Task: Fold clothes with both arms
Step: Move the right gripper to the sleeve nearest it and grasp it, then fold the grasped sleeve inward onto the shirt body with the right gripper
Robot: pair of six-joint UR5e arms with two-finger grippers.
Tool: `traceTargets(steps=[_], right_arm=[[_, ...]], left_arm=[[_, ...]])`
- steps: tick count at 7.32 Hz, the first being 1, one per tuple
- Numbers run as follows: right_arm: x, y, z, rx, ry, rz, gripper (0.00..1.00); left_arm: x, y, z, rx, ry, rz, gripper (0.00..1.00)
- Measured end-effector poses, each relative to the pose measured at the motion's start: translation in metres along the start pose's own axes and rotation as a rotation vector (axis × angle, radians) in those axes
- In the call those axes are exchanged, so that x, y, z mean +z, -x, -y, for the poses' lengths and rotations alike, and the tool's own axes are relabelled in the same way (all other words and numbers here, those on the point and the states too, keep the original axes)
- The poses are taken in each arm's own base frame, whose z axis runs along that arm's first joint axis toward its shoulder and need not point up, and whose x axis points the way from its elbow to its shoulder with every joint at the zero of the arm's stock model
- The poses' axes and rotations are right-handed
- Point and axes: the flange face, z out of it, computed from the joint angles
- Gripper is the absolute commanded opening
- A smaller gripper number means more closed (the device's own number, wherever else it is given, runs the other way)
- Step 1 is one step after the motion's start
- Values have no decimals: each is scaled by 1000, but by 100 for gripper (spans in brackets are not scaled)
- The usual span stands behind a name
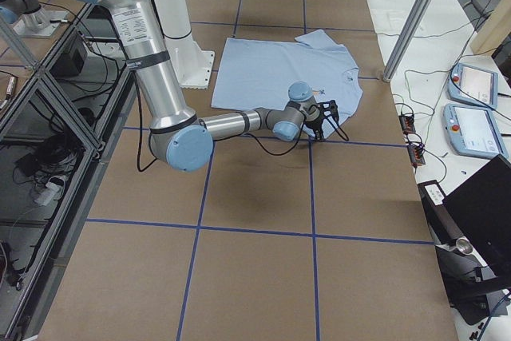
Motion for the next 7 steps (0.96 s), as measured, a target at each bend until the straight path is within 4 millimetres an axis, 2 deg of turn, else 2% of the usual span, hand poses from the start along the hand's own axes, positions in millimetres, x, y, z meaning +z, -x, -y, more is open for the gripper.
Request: traceTargets(steps=[3,4,5,7], right_arm=[[-18,20,13,11,1,1,0],[-30,45,26,46,16,-24,0],[-42,80,42,89,27,-56,0],[-54,168,62,163,22,-113,0]], left_arm=[[0,0,0,0,0,0,100],[0,0,0,0,0,0,100],[0,0,0,0,0,0,100],[1,1,0,-1,1,0,100]])
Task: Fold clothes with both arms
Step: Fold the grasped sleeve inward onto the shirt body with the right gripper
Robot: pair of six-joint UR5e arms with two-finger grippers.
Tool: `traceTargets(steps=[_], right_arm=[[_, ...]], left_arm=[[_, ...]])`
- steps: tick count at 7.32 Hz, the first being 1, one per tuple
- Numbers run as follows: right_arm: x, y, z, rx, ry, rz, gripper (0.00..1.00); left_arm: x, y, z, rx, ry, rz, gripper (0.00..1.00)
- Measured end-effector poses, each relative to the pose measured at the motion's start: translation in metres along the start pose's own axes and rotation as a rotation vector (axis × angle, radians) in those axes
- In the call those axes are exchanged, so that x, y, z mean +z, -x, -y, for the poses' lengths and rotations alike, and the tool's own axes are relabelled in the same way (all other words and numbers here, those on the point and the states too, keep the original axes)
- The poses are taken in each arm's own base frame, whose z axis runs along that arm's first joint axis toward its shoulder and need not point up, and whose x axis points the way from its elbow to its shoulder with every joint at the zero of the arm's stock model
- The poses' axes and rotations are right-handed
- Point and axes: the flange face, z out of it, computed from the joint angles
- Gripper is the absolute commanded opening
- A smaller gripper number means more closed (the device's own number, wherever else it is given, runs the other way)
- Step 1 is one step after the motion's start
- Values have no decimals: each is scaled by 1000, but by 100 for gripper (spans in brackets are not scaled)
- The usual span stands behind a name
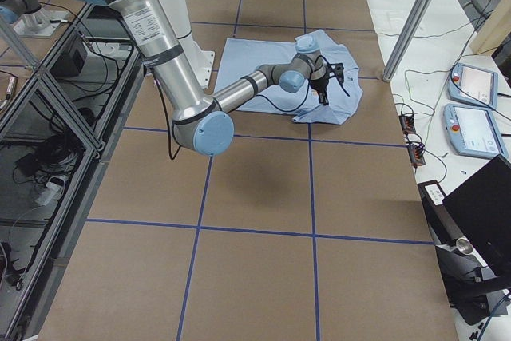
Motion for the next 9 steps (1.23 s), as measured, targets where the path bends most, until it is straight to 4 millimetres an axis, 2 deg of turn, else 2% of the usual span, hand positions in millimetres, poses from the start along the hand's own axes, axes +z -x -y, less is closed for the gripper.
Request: traceTargets(steps=[1,2,3,4,5,7,8,9], right_arm=[[-8,42,-2,40,-8,-12,0],[-6,79,-5,74,-21,-22,0],[6,113,-9,98,-41,-45,0],[19,135,-15,110,-57,-69,0],[28,147,-24,105,-67,-85,99],[35,158,-41,61,-86,-97,100],[29,162,-37,29,-89,-87,100],[14,159,-18,4,-59,-57,100]], left_arm=[[1,1,0,-1,0,0,100],[1,1,1,-2,0,0,100],[1,1,1,-3,0,0,100],[1,1,1,-3,0,0,100],[1,1,1,-4,0,0,100],[1,1,1,-7,0,0,100],[1,1,2,-8,-3,0,100],[-1,-1,10,-10,-18,2,100]])
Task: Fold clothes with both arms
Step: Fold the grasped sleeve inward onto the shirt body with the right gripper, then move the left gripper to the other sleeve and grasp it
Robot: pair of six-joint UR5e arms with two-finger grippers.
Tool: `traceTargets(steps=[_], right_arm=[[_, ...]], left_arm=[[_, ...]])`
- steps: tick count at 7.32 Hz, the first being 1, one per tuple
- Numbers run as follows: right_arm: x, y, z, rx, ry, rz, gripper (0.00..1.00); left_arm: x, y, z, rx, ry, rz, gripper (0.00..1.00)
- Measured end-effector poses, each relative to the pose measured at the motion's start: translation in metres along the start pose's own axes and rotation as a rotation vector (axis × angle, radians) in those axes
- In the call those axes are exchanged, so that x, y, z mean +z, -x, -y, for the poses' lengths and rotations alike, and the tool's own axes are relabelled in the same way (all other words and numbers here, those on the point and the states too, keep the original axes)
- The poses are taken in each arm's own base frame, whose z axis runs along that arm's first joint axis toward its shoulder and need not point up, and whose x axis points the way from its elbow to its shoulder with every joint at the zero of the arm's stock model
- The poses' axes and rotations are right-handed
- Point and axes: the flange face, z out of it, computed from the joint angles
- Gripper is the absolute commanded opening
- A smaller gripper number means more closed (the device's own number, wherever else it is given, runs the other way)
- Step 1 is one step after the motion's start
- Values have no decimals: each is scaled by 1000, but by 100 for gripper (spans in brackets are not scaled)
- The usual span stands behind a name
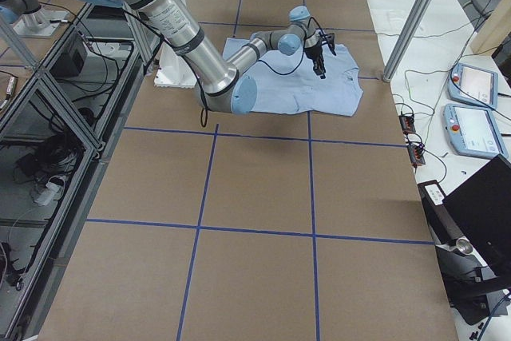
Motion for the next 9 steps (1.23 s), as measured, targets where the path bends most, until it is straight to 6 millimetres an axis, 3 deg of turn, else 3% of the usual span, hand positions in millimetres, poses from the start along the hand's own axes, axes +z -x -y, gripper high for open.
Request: traceTargets(steps=[2,3,4,5,8,9], right_arm=[[-43,-41,70,-39,102,86,100],[-68,-77,105,-84,141,104,100],[-91,-121,133,-140,175,113,100],[-107,-175,155,-197,199,123,100],[-126,-357,202,-343,244,167,100],[-132,-404,208,-359,245,178,100]], left_arm=[[4,-10,29,-23,-35,-11,99],[17,-20,57,-76,-45,-34,92],[33,-34,82,-166,-45,-58,77],[55,-53,100,-256,-34,-64,66],[128,-133,146,-491,-26,-47,65],[160,-162,159,-543,-35,-33,65]])
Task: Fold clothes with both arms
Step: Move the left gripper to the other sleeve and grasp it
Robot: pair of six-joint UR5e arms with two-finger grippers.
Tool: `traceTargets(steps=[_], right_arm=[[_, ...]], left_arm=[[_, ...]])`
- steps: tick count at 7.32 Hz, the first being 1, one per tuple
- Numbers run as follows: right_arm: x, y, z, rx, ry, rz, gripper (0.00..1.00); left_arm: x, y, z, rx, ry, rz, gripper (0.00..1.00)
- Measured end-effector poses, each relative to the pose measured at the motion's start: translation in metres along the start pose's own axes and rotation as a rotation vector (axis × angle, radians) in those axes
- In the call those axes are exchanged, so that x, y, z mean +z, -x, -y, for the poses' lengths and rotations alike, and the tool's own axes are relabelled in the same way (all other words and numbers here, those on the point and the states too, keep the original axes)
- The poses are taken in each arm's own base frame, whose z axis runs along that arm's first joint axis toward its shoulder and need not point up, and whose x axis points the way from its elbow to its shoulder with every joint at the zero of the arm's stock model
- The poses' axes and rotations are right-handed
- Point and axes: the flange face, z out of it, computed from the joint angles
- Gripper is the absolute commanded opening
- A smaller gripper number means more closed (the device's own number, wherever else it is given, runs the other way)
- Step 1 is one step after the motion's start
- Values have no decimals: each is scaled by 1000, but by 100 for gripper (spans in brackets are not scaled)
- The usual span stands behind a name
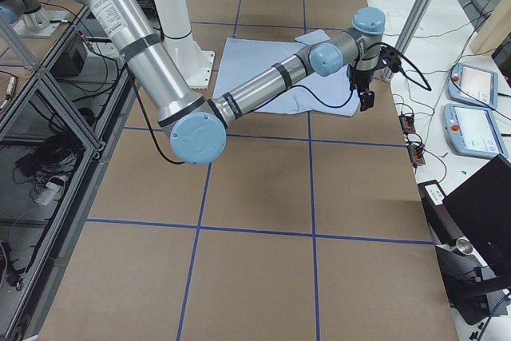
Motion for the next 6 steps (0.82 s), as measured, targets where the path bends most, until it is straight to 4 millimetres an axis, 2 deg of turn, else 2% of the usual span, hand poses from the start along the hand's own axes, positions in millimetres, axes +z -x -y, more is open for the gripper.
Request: traceTargets(steps=[1,2,4,5,6], right_arm=[[-9,-26,-10,-3,-5,-2,100],[-12,-37,-15,-4,-8,-7,100],[-12,-43,-18,-4,-8,-8,100],[-12,-44,-19,-3,-8,-9,100],[-12,-44,-19,-3,-8,-9,100]], left_arm=[[35,-25,-10,-36,-2,-9,63],[67,-48,-26,-75,-4,-32,62],[127,-93,-61,-142,-25,-44,61],[151,-106,-72,-151,-37,-39,61],[167,-107,-78,-152,-39,-29,60]])
